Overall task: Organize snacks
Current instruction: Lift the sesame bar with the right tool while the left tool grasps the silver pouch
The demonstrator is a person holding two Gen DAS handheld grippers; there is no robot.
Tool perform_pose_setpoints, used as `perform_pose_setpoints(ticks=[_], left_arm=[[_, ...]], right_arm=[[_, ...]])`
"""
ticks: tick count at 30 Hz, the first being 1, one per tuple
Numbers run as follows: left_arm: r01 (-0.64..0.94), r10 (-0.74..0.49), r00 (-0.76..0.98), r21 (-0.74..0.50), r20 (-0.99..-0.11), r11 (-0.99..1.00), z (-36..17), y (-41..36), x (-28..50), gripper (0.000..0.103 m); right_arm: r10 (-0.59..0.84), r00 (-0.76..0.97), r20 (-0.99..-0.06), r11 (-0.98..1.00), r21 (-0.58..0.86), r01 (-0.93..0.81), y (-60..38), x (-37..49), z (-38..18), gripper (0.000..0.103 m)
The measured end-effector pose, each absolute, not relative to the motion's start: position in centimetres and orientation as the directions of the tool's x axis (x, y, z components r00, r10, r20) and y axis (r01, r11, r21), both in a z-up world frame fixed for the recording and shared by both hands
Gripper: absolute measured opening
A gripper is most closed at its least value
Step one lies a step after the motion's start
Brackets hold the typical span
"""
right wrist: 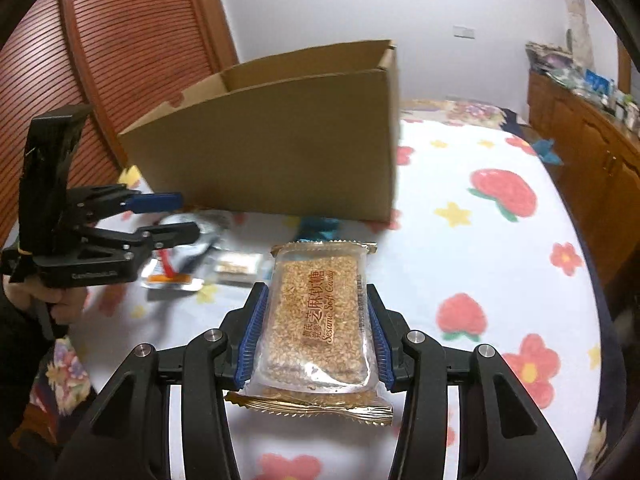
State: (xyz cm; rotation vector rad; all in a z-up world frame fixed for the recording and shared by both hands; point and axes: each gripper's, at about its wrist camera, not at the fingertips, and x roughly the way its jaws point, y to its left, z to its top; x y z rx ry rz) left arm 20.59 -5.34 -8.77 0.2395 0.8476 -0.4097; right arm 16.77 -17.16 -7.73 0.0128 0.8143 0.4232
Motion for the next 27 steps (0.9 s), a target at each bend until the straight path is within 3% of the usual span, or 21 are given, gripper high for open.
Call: perform_pose_setpoints(ticks=[9,23,27], left_arm=[[0.468,-0.277,0.557,0.02,-0.783,0.884,-9.3,-5.3,19.3,0.052],[0.477,-0.262,0.533,0.03,-0.804,0.878,-9.8,-6.3,18.9,0.058],[0.479,-0.265,0.537,0.031,-0.801,0.877,-9.8,-6.2,18.9,0.054]], right_arm=[[0.341,0.593,-0.729,0.926,0.152,-0.346,-17.4,17.1,-9.4,0.048],[0.327,0.598,-0.732,0.929,0.134,-0.345,-17.2,16.7,-9.8,0.048],[0.317,0.601,-0.734,0.931,0.119,-0.346,-16.9,16.6,-9.8,0.048]])
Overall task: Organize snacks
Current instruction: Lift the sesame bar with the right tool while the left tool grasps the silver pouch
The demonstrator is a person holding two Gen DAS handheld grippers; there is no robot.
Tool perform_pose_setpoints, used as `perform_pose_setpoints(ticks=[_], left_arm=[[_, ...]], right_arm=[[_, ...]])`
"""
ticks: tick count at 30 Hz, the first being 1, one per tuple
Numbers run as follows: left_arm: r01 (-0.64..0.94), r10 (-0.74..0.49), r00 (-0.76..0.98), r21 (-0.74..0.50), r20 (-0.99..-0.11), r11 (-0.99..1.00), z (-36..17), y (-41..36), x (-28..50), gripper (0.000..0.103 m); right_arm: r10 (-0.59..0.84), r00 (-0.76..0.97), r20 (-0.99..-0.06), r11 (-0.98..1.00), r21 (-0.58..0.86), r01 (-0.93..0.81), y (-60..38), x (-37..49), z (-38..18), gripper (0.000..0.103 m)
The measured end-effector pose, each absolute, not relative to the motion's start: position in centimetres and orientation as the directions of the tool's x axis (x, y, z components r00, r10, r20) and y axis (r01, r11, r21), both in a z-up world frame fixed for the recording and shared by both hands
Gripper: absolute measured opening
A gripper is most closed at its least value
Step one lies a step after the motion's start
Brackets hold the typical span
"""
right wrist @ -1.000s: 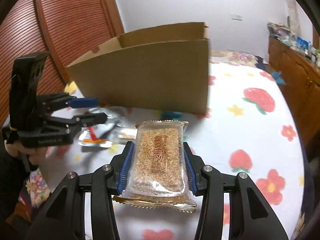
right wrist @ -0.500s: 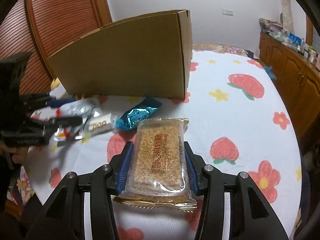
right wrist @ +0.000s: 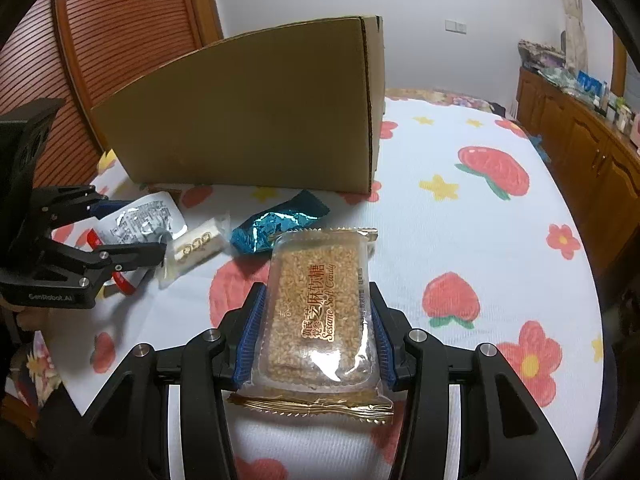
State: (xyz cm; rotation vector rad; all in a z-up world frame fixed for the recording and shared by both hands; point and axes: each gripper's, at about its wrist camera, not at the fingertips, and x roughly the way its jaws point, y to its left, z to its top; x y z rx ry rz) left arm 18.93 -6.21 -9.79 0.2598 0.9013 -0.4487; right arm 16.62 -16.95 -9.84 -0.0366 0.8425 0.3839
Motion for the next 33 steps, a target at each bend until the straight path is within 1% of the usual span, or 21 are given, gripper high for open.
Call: perform_pose_setpoints(ticks=[1,3,4,6,7,11,12,13,15,20,25,28,31,33], left_arm=[[0.482,-0.273,0.537,0.025,-0.798,0.876,-9.8,-6.1,18.8,0.044],[0.486,-0.284,0.54,0.019,-0.793,0.874,-9.7,-5.9,18.5,0.036],[0.485,-0.282,0.548,0.024,-0.788,0.874,-9.7,-5.8,18.2,0.029],[0.483,-0.284,0.565,0.032,-0.775,0.875,-9.5,-5.7,17.7,0.023],[0.48,-0.282,0.574,0.036,-0.769,0.876,-9.3,-5.7,17.5,0.022],[0.475,-0.312,0.601,0.015,-0.736,0.88,-8.1,-5.1,16.5,0.021],[0.474,-0.319,0.607,0.01,-0.728,0.88,-7.8,-5.0,16.4,0.019],[0.476,-0.329,0.613,0.004,-0.719,0.879,-7.5,-4.9,16.1,0.015],[0.481,-0.337,0.613,-0.001,-0.714,0.877,-7.1,-5.0,15.9,0.012],[0.498,-0.342,0.609,0.01,-0.716,0.867,-7.2,-5.4,15.4,0.012],[0.496,-0.333,0.595,0.008,-0.731,0.868,-7.9,-5.7,15.6,0.019],[0.476,-0.313,0.604,0.017,-0.733,0.879,-8.4,-5.5,15.6,0.019],[0.466,-0.326,0.603,-0.011,-0.728,0.885,-8.4,-5.0,15.6,0.018],[0.463,-0.321,0.608,-0.004,-0.726,0.886,-8.4,-4.9,15.3,0.017]], right_arm=[[0.316,0.601,-0.734,0.931,0.118,-0.346,-16.9,16.6,-9.9,0.048],[0.317,0.601,-0.734,0.931,0.119,-0.345,-16.9,16.7,-9.9,0.048],[0.317,0.602,-0.733,0.931,0.119,-0.345,-16.9,16.6,-9.9,0.049],[0.316,0.602,-0.734,0.931,0.117,-0.346,-16.9,16.7,-9.9,0.049],[0.315,0.602,-0.734,0.931,0.116,-0.346,-16.8,16.7,-9.9,0.049],[0.314,0.602,-0.734,0.931,0.115,-0.346,-16.8,16.6,-9.9,0.049],[0.314,0.602,-0.734,0.931,0.115,-0.346,-16.8,16.6,-9.9,0.049],[0.314,0.602,-0.734,0.931,0.115,-0.346,-16.8,16.6,-9.9,0.049],[0.314,0.602,-0.734,0.931,0.115,-0.346,-16.8,16.6,-9.9,0.049],[0.314,0.602,-0.734,0.931,0.114,-0.346,-16.8,16.6,-9.9,0.049],[0.314,0.602,-0.734,0.931,0.114,-0.346,-16.8,16.6,-9.9,0.049],[0.314,0.602,-0.734,0.931,0.114,-0.347,-16.8,16.6,-9.9,0.049],[0.313,0.602,-0.734,0.931,0.113,-0.347,-16.7,16.7,-10.0,0.049],[0.313,0.602,-0.734,0.931,0.113,-0.347,-16.8,16.6,-10.0,0.049]])
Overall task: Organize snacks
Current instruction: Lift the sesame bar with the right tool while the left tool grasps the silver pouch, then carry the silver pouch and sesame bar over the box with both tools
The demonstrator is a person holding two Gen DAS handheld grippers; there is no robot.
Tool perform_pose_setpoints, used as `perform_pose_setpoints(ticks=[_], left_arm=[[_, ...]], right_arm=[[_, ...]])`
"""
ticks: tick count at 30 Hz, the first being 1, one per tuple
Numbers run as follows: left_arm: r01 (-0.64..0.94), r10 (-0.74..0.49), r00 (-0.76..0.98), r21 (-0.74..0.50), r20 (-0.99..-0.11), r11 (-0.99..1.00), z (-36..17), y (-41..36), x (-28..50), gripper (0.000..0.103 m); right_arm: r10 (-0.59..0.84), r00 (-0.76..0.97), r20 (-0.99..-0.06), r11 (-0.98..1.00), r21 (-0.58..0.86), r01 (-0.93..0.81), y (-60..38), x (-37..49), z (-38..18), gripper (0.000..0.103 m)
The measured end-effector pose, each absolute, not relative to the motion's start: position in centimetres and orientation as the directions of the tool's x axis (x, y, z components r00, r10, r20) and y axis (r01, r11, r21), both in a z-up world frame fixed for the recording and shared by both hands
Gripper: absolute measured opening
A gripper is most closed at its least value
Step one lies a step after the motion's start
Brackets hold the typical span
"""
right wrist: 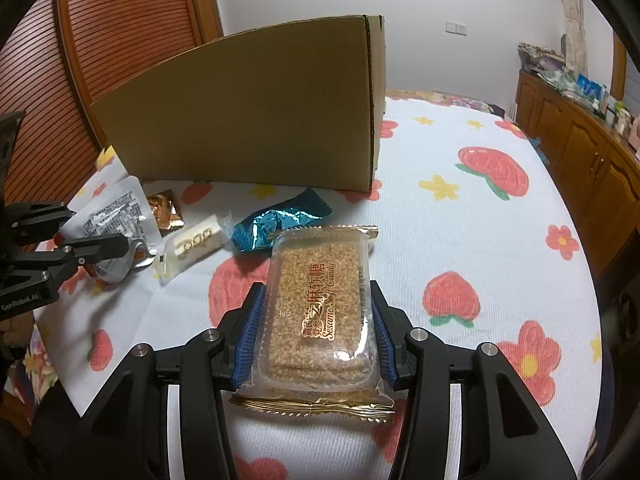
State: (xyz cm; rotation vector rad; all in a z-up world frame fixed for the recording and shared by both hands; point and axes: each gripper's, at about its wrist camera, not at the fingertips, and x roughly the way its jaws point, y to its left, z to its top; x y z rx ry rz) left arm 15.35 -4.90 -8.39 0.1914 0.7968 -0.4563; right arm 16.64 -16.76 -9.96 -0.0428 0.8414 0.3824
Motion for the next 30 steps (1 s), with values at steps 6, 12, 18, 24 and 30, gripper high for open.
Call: perform_pose_setpoints(ticks=[6,12,18,24,30], left_arm=[[0.466,-0.339,0.62,-0.016,-0.707,0.885,-7.8,-4.7,14.2,0.017],[0.46,-0.358,0.631,-0.039,-0.689,0.887,-7.0,-4.4,13.4,0.018],[0.448,-0.358,0.651,-0.042,-0.669,0.893,-6.2,-4.1,12.7,0.018],[0.442,-0.364,0.67,-0.047,-0.647,0.896,-5.2,-3.8,12.1,0.018],[0.426,-0.355,0.694,-0.041,-0.626,0.904,-4.1,-3.6,11.9,0.018]], right_arm=[[0.313,0.603,-0.734,0.931,0.112,-0.347,-16.7,16.7,-10.0,0.049],[0.313,0.603,-0.734,0.931,0.112,-0.348,-16.8,16.6,-10.0,0.049],[0.313,0.603,-0.734,0.931,0.111,-0.348,-16.8,16.6,-10.0,0.049],[0.308,0.615,-0.725,0.934,0.107,-0.341,-16.9,16.5,-10.0,0.048],[0.292,0.663,-0.689,0.944,0.096,-0.316,-17.5,16.0,-9.5,0.048]])
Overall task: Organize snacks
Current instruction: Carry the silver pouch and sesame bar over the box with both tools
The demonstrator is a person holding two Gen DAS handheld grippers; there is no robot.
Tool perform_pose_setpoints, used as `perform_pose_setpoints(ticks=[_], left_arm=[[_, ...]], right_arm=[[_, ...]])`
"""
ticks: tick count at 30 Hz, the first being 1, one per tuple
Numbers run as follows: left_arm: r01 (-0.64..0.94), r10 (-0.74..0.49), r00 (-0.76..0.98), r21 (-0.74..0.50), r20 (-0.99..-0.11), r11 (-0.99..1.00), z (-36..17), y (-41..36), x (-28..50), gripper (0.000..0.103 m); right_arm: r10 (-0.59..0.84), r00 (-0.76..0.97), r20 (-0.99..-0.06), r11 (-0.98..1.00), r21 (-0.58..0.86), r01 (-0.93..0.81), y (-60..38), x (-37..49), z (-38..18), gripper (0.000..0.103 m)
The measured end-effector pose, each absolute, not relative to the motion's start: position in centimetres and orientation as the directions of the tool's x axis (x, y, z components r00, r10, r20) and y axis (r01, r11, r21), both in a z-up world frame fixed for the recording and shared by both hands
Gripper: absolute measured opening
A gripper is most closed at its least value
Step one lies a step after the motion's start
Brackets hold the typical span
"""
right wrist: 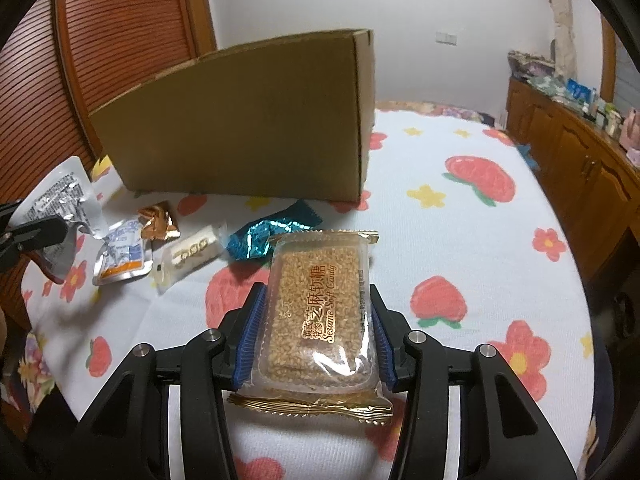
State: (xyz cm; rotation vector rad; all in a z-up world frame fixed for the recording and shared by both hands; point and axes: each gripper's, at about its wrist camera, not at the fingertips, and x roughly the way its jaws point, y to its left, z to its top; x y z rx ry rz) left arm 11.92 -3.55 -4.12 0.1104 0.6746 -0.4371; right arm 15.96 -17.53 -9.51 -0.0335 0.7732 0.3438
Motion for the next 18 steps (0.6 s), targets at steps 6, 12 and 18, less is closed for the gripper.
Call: perform_pose_setpoints(ticks=[6,12,18], left_arm=[[0.419,-0.356,0.713,-0.039,-0.604,0.907,-3.1,-3.3,12.0,0.018],[0.407,-0.345,0.733,-0.029,-0.586,0.913,-2.2,-3.1,12.3,0.018],[0.389,-0.334,0.751,-0.027,-0.57,0.921,-1.5,-2.7,12.9,0.018]], right_arm=[[0.282,0.71,-0.645,0.948,0.074,-0.309,-17.8,15.2,-8.9,0.048],[0.275,0.745,-0.608,0.951,0.056,-0.305,-17.8,14.4,-8.4,0.048],[0.271,0.77,-0.578,0.952,0.04,-0.305,-17.7,13.8,-8.2,0.048]])
